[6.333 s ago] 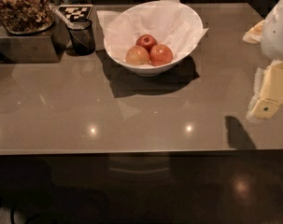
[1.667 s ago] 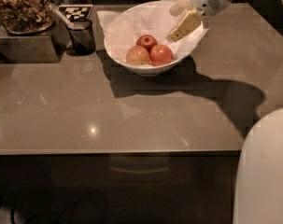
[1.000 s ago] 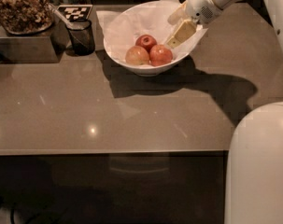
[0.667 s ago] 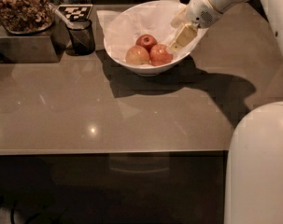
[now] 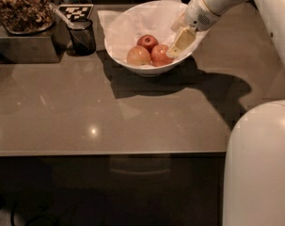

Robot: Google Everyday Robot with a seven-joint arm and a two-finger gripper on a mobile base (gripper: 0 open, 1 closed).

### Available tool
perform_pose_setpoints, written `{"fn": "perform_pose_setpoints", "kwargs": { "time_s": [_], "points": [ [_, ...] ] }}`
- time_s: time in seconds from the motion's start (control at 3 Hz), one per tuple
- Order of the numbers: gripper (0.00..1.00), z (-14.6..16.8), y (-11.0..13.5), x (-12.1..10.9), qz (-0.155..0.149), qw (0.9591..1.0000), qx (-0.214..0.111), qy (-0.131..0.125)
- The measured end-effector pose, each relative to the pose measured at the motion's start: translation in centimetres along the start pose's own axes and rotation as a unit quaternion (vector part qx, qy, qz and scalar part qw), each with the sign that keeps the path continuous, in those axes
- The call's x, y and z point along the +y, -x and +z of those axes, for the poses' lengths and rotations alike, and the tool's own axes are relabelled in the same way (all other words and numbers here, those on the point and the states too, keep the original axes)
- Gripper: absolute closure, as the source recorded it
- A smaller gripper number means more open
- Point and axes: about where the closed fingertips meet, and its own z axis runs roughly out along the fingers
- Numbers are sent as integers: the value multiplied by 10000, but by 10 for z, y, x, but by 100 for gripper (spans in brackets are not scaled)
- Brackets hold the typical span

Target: Pick apple from white bowl

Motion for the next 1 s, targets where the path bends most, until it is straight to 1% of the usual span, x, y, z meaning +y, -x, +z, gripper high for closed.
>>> {"fn": "perform_pose_setpoints", "kwargs": {
  "time_s": [0.33,0.67,1.0],
  "points": [
    [29,1,8,-2,-114,9998,133,-51],
    [29,1,18,-3,-128,9998,152,-94],
    [29,-1,21,0,-24,9999,122,-28]
  ]
}}
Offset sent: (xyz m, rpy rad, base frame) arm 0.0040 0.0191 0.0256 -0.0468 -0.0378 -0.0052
